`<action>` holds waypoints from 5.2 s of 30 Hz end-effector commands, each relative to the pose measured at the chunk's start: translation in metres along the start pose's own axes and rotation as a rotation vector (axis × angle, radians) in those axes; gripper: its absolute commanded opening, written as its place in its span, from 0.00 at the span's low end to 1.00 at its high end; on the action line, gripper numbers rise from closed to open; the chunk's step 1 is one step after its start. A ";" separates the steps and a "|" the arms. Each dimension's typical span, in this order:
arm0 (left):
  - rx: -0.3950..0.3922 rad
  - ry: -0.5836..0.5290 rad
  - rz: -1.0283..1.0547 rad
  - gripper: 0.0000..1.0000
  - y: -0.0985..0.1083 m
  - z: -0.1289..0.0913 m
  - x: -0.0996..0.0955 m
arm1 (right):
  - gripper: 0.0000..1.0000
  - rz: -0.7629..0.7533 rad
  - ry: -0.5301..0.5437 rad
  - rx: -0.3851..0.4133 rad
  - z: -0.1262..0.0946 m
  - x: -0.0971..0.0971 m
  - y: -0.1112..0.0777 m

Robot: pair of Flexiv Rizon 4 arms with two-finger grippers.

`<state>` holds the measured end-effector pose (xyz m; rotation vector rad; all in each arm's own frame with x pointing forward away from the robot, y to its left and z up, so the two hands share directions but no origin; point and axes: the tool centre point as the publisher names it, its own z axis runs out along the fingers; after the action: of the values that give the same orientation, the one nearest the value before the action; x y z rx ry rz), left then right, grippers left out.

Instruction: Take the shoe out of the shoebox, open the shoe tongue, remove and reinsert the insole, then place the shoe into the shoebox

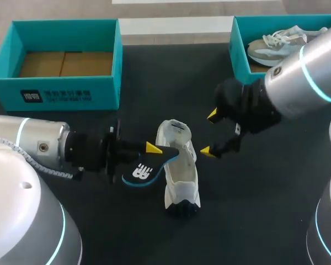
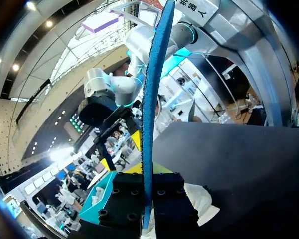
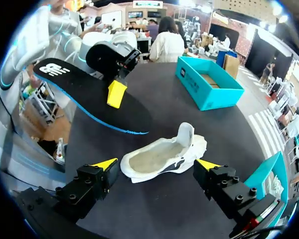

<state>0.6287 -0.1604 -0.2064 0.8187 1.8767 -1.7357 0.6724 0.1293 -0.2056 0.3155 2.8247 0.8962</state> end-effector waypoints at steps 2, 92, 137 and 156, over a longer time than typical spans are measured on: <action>-0.005 -0.003 0.001 0.00 -0.003 0.000 0.002 | 1.00 0.001 -0.062 0.015 -0.002 0.007 0.004; 0.007 -0.099 -0.035 0.00 0.021 0.051 0.036 | 1.00 -0.290 0.041 -0.007 0.119 -0.023 -0.067; -0.065 -0.109 -0.053 0.00 0.117 0.072 0.053 | 1.00 -0.290 0.041 -0.007 0.119 -0.023 -0.067; -0.129 -0.091 -0.072 0.00 0.153 0.073 0.044 | 1.00 -0.290 0.041 -0.007 0.119 -0.023 -0.067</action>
<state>0.6920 -0.2214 -0.3528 0.6185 1.9562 -1.6436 0.7105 0.1356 -0.3384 -0.1138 2.8044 0.8554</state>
